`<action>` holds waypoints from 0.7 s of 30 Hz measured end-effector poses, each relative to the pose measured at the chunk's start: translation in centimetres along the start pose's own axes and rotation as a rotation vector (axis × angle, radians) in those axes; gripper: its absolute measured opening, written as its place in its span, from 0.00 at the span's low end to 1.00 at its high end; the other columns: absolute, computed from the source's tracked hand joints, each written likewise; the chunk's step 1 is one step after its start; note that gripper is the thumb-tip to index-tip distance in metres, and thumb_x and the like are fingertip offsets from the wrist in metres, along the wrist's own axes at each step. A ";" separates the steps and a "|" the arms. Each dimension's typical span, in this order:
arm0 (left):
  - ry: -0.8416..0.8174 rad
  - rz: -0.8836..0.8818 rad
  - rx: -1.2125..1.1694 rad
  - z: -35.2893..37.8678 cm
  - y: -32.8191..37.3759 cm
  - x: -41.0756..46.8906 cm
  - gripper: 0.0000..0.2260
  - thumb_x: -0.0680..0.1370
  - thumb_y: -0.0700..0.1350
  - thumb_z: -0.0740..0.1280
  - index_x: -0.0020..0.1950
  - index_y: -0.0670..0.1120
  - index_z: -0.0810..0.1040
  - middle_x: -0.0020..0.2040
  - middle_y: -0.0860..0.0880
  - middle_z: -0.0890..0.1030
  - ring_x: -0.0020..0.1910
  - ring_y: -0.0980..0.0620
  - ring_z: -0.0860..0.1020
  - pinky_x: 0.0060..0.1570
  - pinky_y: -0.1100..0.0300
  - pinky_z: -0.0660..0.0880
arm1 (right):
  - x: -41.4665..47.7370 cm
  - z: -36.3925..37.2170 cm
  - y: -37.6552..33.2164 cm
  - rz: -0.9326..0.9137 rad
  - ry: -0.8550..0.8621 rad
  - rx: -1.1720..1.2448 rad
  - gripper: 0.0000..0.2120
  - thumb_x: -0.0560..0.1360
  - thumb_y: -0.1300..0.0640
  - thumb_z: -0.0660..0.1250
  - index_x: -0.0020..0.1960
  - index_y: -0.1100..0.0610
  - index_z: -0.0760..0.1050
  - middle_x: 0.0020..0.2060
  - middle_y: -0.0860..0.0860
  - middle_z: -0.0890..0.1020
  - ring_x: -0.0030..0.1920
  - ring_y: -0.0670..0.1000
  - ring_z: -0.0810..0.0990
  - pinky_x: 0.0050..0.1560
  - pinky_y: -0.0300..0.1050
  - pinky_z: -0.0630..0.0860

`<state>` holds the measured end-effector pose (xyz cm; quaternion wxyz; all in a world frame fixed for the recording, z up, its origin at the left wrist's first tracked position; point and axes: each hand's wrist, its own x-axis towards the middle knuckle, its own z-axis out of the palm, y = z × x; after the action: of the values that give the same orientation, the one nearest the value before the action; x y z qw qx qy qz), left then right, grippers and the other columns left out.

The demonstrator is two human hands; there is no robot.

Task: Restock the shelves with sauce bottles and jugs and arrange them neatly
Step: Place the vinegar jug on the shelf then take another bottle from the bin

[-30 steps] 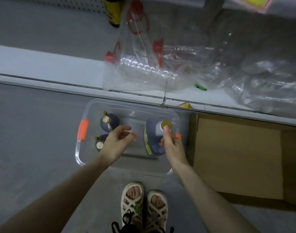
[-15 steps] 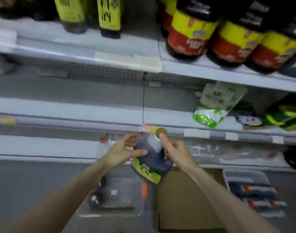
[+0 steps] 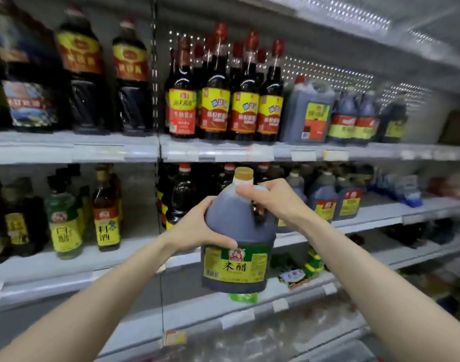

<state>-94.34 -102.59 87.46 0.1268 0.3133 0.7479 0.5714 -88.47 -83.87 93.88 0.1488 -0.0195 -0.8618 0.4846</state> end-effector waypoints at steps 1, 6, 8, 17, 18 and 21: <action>0.003 0.032 0.017 0.3 1.8 0.7 0.38 0.55 0.40 0.84 0.61 0.50 0.72 0.53 0.52 0.82 0.50 0.56 0.82 0.44 0.63 0.78 | -0.1 -1.7 -1.0 -0.010 0.011 0.007 0.23 0.68 0.42 0.74 0.30 0.60 0.72 0.23 0.52 0.72 0.24 0.46 0.70 0.29 0.39 0.65; 0.011 0.174 0.088 4.0 10.0 4.3 0.38 0.48 0.52 0.83 0.56 0.57 0.74 0.53 0.54 0.82 0.52 0.55 0.81 0.52 0.52 0.79 | -1.8 -10.8 -3.7 -0.058 0.110 0.032 0.22 0.69 0.44 0.75 0.32 0.60 0.71 0.27 0.52 0.74 0.26 0.45 0.71 0.29 0.37 0.65; 0.015 0.221 0.112 6.5 12.2 5.5 0.40 0.48 0.54 0.83 0.57 0.57 0.73 0.54 0.55 0.82 0.52 0.57 0.81 0.52 0.54 0.79 | -2.7 -14.2 -3.7 -0.061 0.124 0.018 0.26 0.68 0.41 0.74 0.37 0.66 0.77 0.31 0.54 0.77 0.30 0.47 0.74 0.33 0.41 0.66; 0.010 0.358 0.142 25.4 21.1 11.6 0.39 0.54 0.49 0.84 0.60 0.57 0.70 0.55 0.59 0.78 0.53 0.61 0.77 0.54 0.58 0.76 | -8.2 -34.1 1.6 -0.032 0.258 -0.067 0.25 0.62 0.40 0.77 0.43 0.62 0.81 0.35 0.50 0.83 0.33 0.45 0.79 0.35 0.43 0.71; 0.006 0.369 0.130 27.7 22.2 12.5 0.39 0.54 0.49 0.84 0.60 0.56 0.70 0.55 0.59 0.78 0.53 0.61 0.77 0.53 0.58 0.77 | -8.9 -36.5 2.0 -0.036 0.267 -0.082 0.23 0.64 0.42 0.77 0.43 0.63 0.81 0.35 0.51 0.82 0.33 0.46 0.78 0.36 0.43 0.70; -0.041 0.406 0.100 34.2 25.5 14.9 0.36 0.56 0.48 0.84 0.59 0.56 0.72 0.54 0.58 0.79 0.51 0.61 0.78 0.47 0.63 0.77 | -10.9 -43.4 3.4 -0.049 0.302 -0.086 0.25 0.67 0.47 0.77 0.48 0.70 0.80 0.36 0.55 0.81 0.35 0.49 0.77 0.35 0.41 0.70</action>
<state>-78.85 -63.12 103.05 0.0082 0.4751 0.6941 0.5409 -66.51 -47.98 109.55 0.2875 -0.0774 -0.8499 0.4349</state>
